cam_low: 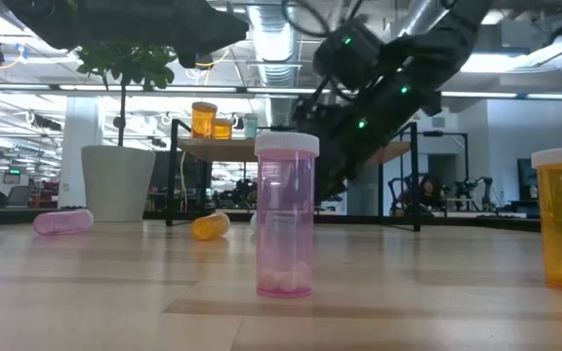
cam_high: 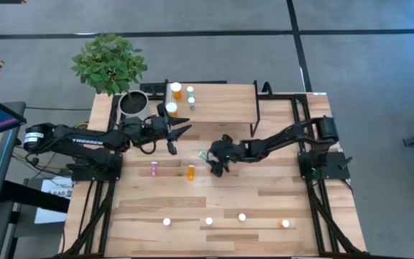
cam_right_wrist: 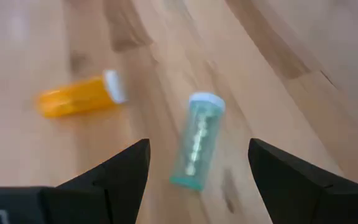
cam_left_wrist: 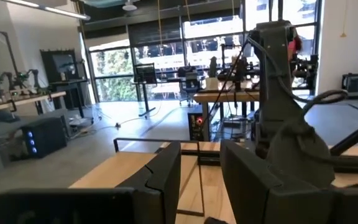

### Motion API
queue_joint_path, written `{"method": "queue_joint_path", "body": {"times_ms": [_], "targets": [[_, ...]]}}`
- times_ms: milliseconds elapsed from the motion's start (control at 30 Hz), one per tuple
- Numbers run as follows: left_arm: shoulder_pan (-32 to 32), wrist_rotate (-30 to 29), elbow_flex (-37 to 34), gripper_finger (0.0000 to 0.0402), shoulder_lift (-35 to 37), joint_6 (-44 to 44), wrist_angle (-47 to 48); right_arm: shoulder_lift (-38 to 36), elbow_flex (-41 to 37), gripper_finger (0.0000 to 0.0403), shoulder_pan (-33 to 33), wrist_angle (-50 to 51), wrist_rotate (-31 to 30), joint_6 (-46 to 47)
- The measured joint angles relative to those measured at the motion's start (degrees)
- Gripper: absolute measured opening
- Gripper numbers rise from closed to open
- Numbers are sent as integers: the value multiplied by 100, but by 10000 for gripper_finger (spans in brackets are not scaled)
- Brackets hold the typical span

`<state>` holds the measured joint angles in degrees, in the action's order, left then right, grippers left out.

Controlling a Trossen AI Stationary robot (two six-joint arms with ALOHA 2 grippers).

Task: Pick and place medicine bottles onto shelf by color
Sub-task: Adjust the green pill bottle on the shelf

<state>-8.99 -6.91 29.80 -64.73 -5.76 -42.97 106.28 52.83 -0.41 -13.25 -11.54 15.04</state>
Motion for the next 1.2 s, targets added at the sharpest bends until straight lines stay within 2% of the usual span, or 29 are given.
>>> {"method": "queue_joint_path", "body": {"times_ms": [233,367,500,800,1000,1200], "targets": [[0,1,-2,102,0,37,62,502,320,296,45,429,-195,42],[0,1,-2,103,0,78,76,643,407,282,41,540,-193,155],[0,-8,-2,103,0,92,80,628,402,249,38,589,-196,163],[0,-43,-2,103,0,133,121,526,390,147,-57,690,-172,102],[2,-253,0,103,275,-163,258,90,376,109,-169,788,-11,-49],[2,-258,3,104,733,-281,605,-711,385,119,-252,760,32,-499]]}}
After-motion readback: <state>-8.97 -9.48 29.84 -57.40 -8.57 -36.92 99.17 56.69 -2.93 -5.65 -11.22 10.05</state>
